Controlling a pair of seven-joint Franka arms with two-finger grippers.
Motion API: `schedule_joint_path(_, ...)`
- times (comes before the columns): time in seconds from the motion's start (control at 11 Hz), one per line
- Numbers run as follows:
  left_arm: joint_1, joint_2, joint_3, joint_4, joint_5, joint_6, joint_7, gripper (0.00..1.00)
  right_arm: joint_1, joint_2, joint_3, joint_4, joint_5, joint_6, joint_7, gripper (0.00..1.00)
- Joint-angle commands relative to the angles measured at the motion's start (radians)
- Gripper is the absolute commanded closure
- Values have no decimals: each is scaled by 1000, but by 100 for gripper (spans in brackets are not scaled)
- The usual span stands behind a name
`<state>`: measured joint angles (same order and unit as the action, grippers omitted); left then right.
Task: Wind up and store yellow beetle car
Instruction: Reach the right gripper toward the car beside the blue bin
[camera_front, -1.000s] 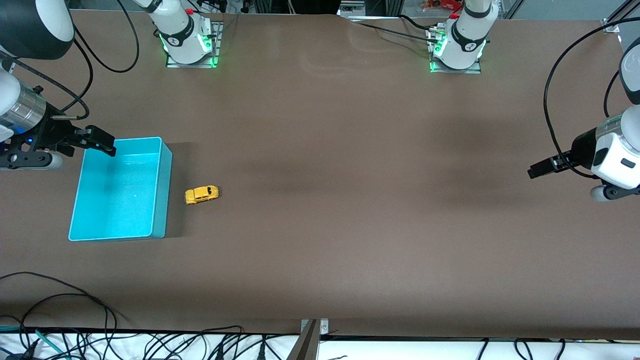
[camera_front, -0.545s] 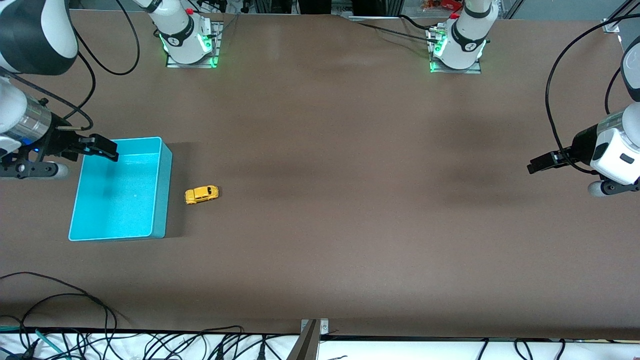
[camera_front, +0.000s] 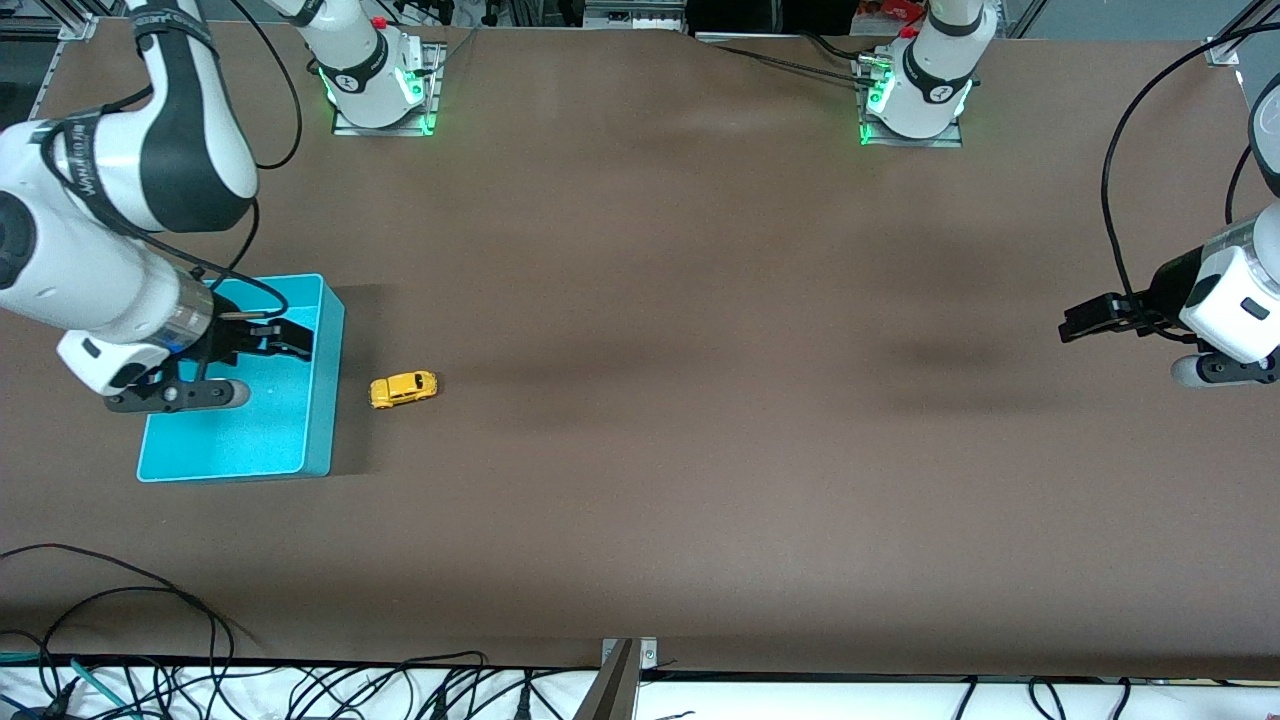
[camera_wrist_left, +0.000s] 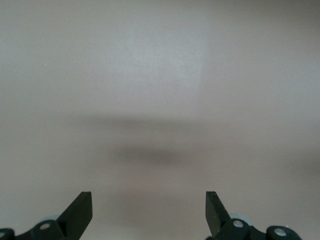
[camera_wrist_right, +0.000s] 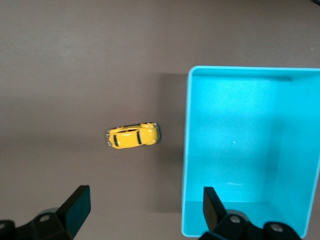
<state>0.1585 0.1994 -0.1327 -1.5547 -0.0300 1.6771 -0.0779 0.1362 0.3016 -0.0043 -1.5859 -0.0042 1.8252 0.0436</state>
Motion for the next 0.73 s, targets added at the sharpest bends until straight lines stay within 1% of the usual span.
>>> schedule_joint_path(0.0, 7, -21, -2, 13, -24, -5, 52, 0, 75, 5, 0, 10, -14, -6, -31, 0)
schedule_joint_path(0.09, -3, -21, -10, 15, -12, -5, 52, 0, 112, 5, 6, 13, -13, -4, -86, 0)
schedule_joint_path(0.18, -2, -21, -5, 16, -11, -4, 58, 0, 176, 7, 10, 14, -31, -4, -102, 0)
schedule_joint_path(0.27, 4, -21, -4, 18, -16, -4, 59, 0, 201, 14, 12, 14, -64, -1, -108, 0)
schedule_joint_path(0.36, 3, -20, -4, 19, -13, -4, 58, 0, 207, 40, 27, 14, -65, 6, -179, 0)
schedule_joint_path(0.55, -1, -20, -5, 25, -11, -4, 55, 0, 201, 89, 35, 14, -51, 61, -369, 0)
schedule_joint_path(0.64, 1, -18, -5, 25, -11, -2, 55, 0, 201, 114, 32, 14, -16, 95, -480, 0)
